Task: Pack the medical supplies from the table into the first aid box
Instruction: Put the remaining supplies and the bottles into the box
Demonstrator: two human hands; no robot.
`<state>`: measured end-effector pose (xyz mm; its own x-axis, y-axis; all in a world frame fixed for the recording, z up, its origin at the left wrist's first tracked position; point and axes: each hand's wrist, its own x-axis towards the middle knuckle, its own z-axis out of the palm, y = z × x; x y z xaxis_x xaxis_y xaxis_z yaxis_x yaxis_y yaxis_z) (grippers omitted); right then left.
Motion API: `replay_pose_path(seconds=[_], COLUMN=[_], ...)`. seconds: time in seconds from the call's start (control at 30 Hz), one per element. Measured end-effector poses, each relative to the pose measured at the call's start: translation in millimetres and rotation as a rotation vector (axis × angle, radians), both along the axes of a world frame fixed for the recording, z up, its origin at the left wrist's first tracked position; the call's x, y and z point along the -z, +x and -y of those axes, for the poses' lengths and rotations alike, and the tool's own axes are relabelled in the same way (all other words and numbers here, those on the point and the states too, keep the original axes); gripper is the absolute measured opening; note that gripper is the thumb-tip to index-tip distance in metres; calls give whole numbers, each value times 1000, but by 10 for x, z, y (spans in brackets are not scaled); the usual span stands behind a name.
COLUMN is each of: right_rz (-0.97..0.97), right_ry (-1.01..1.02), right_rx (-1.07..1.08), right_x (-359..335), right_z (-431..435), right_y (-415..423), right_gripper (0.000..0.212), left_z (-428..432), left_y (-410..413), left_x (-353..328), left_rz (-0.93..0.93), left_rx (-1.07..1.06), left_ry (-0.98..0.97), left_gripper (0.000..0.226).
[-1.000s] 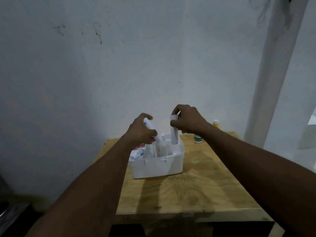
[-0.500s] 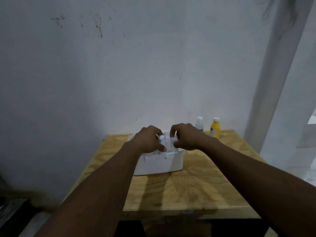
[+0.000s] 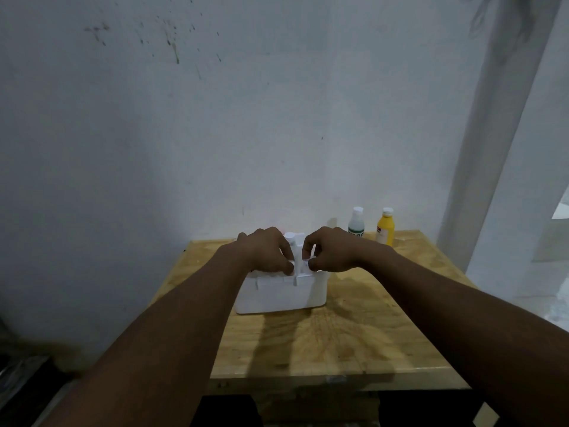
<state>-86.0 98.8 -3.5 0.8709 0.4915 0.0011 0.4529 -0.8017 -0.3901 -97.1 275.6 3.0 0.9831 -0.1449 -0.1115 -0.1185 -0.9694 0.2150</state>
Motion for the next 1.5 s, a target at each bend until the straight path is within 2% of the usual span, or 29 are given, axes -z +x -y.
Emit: replay_pose_path(seconds=[0.17, 0.23, 0.43, 0.73, 1.03, 1.5], right_rz=[-41, -50, -59, -21, -6, 18], right_ry=[18, 21, 57, 37, 110, 91], right_rx=[-18, -28, -7, 18, -8, -24], right_x=[-30, -32, -19, 26, 47, 130], right_z=[6, 8, 8, -24, -106, -55], right_y=[-21, -23, -7, 25, -2, -13], right_gripper=[20, 19, 19, 18, 18, 22], left_z=[10, -3, -27, -71, -143, -146], left_y=[8, 9, 36, 48, 78, 71], left_x=[-43, -72, -79, -83, -100, -65], left_rz=[-92, -139, -163, -109, -109, -103], left_rx=[-1, -4, 16, 61, 56, 15], left_ry=[-22, -78, -123, -171, -210, -267], left_gripper=[34, 43, 48, 22, 28, 16])
